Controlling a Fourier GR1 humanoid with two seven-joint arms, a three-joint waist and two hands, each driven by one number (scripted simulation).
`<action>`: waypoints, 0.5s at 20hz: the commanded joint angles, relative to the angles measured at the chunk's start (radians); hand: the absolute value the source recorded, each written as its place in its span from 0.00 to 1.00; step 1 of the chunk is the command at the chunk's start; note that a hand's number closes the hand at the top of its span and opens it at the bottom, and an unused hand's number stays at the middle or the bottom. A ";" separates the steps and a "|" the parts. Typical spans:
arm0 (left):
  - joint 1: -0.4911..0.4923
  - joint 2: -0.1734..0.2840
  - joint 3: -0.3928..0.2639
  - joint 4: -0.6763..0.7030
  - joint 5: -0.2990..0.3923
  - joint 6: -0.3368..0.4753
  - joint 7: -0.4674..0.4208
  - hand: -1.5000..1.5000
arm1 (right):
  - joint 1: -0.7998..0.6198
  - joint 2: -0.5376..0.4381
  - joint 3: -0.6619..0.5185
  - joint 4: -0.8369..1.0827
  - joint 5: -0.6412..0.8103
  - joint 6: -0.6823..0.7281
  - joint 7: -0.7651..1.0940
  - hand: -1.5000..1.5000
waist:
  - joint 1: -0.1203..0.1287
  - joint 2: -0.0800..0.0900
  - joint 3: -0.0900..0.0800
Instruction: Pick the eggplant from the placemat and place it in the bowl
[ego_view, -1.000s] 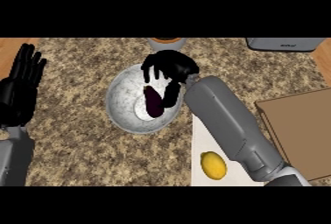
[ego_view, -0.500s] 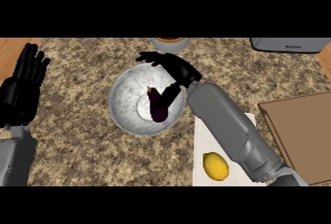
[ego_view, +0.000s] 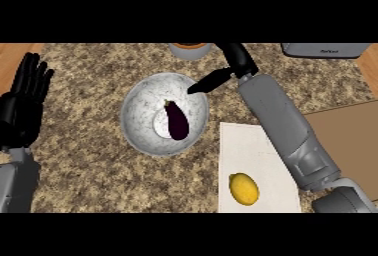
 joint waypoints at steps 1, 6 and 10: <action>0.004 0.009 0.013 0.008 0.002 -0.009 -0.023 0.50 | 0.001 -0.090 -0.095 0.118 -0.046 0.037 -0.102 0.00 | 0.003 0.007 0.000; 0.000 -0.026 -0.026 -0.008 -0.022 0.011 -0.017 0.50 | -0.052 -0.243 -0.180 0.232 -0.101 0.201 -0.172 0.00 | 0.023 0.018 0.001; -0.025 0.004 0.001 -0.003 -0.003 -0.003 0.004 0.50 | -0.016 -0.313 -0.197 0.293 -0.099 0.282 -0.272 0.00 | 0.017 0.015 0.002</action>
